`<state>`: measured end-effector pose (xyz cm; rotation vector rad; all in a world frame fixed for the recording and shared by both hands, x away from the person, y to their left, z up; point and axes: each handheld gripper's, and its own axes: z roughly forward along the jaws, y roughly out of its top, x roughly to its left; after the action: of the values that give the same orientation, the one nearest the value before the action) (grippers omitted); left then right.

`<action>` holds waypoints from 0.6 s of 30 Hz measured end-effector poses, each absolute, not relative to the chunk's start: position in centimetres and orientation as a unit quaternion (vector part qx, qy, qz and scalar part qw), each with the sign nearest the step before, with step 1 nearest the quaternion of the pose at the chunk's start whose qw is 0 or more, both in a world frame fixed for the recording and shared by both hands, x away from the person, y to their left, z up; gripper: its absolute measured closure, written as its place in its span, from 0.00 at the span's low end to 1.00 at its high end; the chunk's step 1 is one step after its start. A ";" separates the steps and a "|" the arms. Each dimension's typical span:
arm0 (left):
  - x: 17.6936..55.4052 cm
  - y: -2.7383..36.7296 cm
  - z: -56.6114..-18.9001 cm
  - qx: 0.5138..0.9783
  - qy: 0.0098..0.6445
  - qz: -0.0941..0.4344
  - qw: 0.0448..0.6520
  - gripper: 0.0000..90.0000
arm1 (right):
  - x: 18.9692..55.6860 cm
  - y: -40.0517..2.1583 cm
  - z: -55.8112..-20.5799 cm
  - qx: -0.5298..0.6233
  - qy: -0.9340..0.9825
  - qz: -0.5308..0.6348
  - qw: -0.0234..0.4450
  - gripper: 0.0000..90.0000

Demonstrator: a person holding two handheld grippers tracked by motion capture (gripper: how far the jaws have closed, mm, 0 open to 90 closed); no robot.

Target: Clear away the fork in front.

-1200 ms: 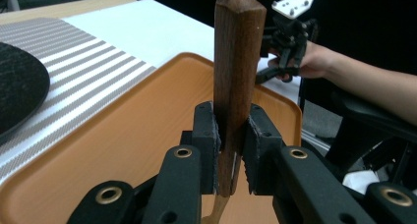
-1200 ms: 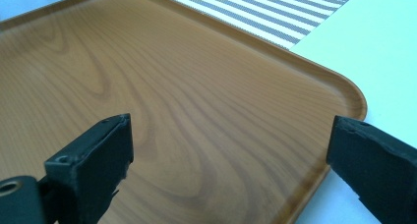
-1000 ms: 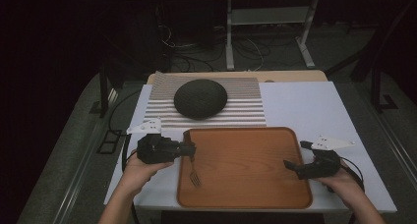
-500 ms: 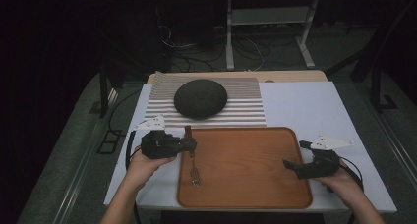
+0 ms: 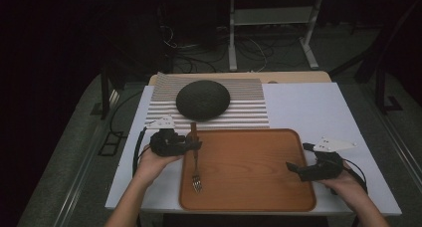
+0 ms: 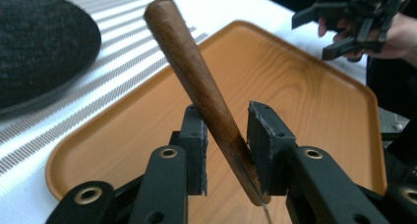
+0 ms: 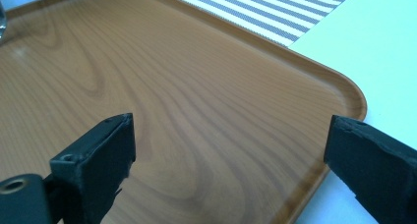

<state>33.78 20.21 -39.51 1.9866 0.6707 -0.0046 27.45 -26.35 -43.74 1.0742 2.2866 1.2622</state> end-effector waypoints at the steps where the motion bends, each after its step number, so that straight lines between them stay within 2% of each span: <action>1: 33.8 20.2 -39.5 0.821 0.277 -0.002 0.499 0.75 | 27.4 -26.4 -43.7 0.376 0.800 0.441 0.158 0.06; 18: 33.9 19.8 -41.6 0.826 0.300 -0.011 0.478 0.71 | 27.5 -26.0 -43.9 0.365 0.808 0.435 0.154 0.06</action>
<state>33.88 19.76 -41.64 2.0164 0.7325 -0.0271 27.45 -25.96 -43.90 1.0477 2.3166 1.2483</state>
